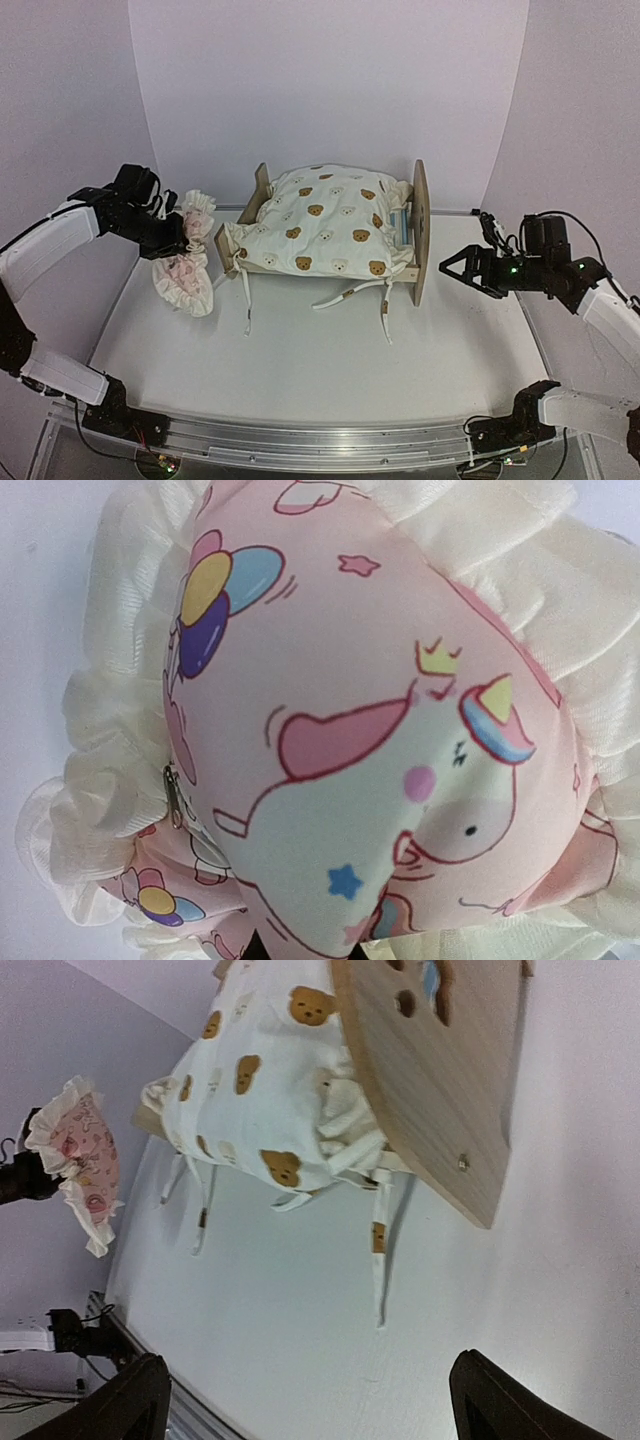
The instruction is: Set up the pet bed
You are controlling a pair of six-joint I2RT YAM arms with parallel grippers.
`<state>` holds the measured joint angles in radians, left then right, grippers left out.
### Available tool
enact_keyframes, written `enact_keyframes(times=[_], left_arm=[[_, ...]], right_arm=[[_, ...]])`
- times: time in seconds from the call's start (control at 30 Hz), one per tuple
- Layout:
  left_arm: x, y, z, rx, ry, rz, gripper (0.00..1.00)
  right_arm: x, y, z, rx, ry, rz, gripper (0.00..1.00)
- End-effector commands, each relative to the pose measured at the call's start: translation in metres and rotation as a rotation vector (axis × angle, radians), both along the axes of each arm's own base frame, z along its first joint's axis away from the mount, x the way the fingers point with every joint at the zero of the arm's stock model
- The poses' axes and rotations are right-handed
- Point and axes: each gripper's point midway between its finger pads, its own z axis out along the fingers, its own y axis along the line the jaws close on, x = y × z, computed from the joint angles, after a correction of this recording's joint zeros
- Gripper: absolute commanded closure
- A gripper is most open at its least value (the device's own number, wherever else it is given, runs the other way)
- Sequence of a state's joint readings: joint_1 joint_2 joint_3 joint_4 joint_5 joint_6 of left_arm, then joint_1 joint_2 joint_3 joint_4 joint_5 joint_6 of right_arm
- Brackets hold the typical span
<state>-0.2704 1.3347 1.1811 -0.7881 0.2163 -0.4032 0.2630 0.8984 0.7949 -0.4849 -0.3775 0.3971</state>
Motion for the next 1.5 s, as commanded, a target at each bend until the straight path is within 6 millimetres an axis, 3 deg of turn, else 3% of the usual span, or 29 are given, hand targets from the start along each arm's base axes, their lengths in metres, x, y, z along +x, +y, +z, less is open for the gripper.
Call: enact_keyframes(times=[0.0,0.13,0.27,0.43,0.6,0.8,1.0,1.33,1.47], left_arm=[[-0.02,-0.071,0.073,-0.355,-0.169,-0.267,1.0],[-0.04,-0.106,0.097,-0.49,-0.221,-0.412,1.0],[-0.068,-0.143,0.115,-0.659,-0.232,-0.599,1.0],[-0.093,-0.178,0.126,-0.773,-0.238,-0.759,1.0],[-0.109,-0.21,0.129,-0.834,-0.236,-0.872,1.0],[-0.128,-0.242,0.13,-0.898,-0.206,-0.971,1.0],[-0.134,-0.258,0.128,-0.915,-0.174,-1.005,1.0],[-0.142,-0.26,0.136,-0.934,-0.167,-1.031,1.0],[-0.146,-0.259,0.139,-0.943,-0.174,-1.042,1.0]], right_arm=[[-0.003,0.039,0.037,0.264,-0.047,0.165,0.02],[-0.003,0.059,0.076,0.428,-0.153,0.266,0.02],[-0.016,0.083,0.097,0.459,-0.23,0.375,0.02],[-0.035,0.127,0.1,0.385,-0.306,0.519,0.02],[-0.027,0.157,0.098,0.372,-0.329,0.561,0.02],[-0.035,0.196,0.1,0.333,-0.401,0.646,0.03],[-0.034,0.216,0.089,0.241,-0.471,0.651,0.03],[-0.034,0.228,0.085,0.162,-0.552,0.633,0.04],[-0.038,0.24,0.088,0.172,-0.554,0.655,0.13]])
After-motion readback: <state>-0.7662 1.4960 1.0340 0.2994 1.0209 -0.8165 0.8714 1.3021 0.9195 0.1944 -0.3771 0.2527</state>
